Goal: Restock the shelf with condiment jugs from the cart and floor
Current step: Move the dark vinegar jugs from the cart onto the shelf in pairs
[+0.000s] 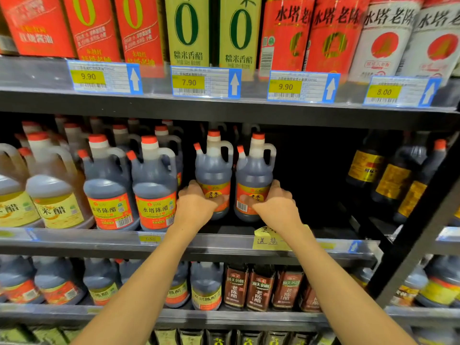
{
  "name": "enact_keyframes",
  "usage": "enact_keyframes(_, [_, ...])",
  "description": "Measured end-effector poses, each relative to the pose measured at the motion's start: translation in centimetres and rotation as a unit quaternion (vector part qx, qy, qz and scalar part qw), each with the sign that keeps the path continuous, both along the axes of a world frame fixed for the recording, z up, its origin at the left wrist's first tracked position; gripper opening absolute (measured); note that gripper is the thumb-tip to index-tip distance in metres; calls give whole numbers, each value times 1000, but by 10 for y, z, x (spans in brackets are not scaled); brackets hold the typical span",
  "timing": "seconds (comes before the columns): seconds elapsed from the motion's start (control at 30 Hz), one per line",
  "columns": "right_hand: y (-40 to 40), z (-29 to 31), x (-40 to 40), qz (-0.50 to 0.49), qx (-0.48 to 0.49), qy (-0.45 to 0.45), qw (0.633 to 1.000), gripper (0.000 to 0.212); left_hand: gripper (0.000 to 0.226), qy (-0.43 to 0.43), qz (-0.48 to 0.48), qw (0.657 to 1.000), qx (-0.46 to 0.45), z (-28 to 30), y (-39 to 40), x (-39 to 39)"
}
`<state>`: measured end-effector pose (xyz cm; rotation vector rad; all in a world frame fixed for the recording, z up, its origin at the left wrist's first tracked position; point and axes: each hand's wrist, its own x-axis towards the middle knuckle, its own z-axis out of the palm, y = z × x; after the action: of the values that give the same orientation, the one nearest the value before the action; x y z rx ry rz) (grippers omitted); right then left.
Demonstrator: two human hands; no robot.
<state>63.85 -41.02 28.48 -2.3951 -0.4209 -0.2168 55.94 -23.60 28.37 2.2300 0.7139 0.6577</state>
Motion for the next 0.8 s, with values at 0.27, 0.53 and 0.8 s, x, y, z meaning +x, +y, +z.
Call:
enact_keyframes(0.27, [19, 9, 25, -21, -26, 27, 999, 81, 81, 40, -8, 999, -36, 3, 17, 27])
enact_keyframes(0.53, [28, 6, 41, -2, 8, 9, 1000, 80, 97, 13, -9, 997, -72, 2, 22, 42])
enact_keyframes(0.8, [33, 6, 52, -1, 6, -2, 1000, 80, 68, -17, -22, 996, -85, 4, 25, 48])
